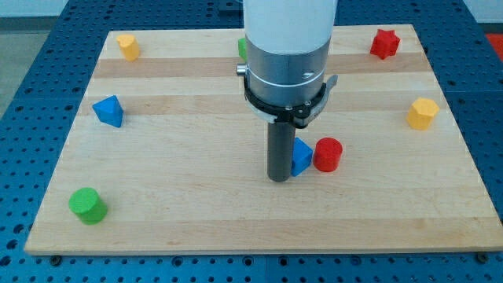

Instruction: Point your arm towards bottom right of green circle

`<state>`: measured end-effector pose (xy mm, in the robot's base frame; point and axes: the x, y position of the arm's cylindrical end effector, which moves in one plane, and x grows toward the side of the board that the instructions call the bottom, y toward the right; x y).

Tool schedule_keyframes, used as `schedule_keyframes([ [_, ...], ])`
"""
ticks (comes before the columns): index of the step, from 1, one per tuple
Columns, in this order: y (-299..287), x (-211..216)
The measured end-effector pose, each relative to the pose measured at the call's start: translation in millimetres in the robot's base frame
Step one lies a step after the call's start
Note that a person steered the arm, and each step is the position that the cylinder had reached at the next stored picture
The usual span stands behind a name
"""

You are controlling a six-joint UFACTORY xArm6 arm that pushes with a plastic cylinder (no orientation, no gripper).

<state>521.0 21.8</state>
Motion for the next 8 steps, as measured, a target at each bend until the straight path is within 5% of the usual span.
schedule_keyframes([
  [3,-2,-3],
  [8,-84,57],
])
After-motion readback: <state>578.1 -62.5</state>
